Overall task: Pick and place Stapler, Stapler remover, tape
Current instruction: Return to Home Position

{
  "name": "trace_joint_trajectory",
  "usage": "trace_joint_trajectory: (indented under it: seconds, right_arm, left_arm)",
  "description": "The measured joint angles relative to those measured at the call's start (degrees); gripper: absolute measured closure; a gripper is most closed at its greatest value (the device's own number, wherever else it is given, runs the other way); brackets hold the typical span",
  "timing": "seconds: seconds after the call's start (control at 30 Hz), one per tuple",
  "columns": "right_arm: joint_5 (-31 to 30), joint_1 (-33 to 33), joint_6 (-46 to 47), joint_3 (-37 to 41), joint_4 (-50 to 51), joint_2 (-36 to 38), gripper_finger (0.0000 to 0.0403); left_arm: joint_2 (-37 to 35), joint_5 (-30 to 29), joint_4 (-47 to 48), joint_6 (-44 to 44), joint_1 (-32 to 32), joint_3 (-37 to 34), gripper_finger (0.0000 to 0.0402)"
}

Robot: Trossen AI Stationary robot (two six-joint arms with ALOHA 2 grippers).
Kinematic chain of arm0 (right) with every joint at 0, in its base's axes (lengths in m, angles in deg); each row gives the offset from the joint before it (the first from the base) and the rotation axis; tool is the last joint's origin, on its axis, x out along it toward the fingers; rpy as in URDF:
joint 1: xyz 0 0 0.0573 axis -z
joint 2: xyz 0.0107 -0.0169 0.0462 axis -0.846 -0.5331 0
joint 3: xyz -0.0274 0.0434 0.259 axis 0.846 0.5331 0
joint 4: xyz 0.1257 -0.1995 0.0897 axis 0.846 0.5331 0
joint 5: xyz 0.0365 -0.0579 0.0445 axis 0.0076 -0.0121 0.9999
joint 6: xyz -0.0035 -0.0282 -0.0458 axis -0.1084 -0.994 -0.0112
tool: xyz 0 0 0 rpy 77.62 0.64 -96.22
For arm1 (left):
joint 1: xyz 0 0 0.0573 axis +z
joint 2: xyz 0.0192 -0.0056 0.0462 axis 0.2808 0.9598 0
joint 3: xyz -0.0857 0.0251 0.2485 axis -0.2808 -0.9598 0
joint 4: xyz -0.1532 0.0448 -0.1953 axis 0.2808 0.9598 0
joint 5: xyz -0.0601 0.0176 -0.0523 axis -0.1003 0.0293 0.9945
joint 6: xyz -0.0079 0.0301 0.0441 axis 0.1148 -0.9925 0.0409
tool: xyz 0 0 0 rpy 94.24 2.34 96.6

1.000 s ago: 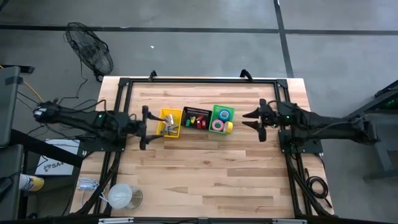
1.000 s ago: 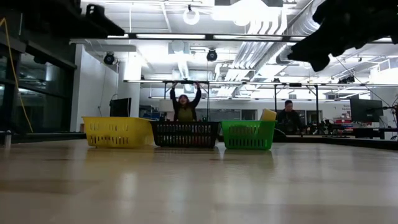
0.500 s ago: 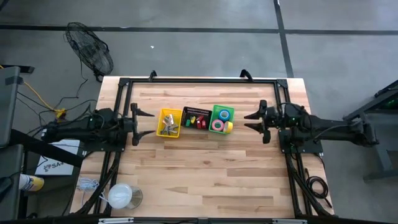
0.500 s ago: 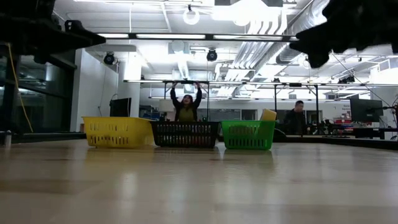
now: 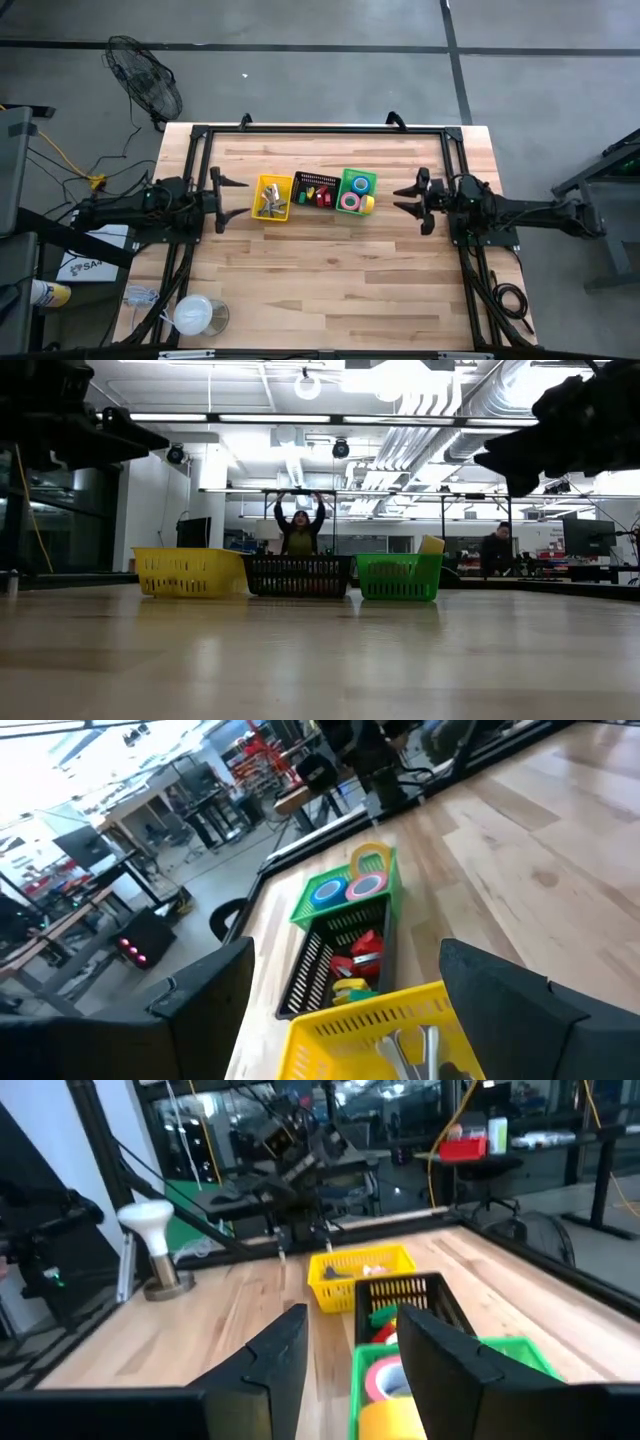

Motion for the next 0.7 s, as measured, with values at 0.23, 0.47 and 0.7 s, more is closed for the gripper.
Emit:
trace_joint_trajectory:
  seconds: [0.23,0.47,0.7]
  right_arm:
    - [-3.06,0.06,-0.39,0.17,6.94,3.60,0.0258]
    - [-5.39,0.04,-1.50,0.17,13.38,10.83,0.0258]
    - [-6.78,-0.06,-1.93,0.10,20.54,19.96,0.0257]
  left_arm:
    - [-0.02,-0.86,0.50,-0.37,-0.02,0.00,0.0087]
    - [-0.02,-4.52,0.48,-0.91,-0.02,0.00,0.0087]
    - [-0.02,-10.82,0.48,-0.93,-0.02,0.02,0.0087]
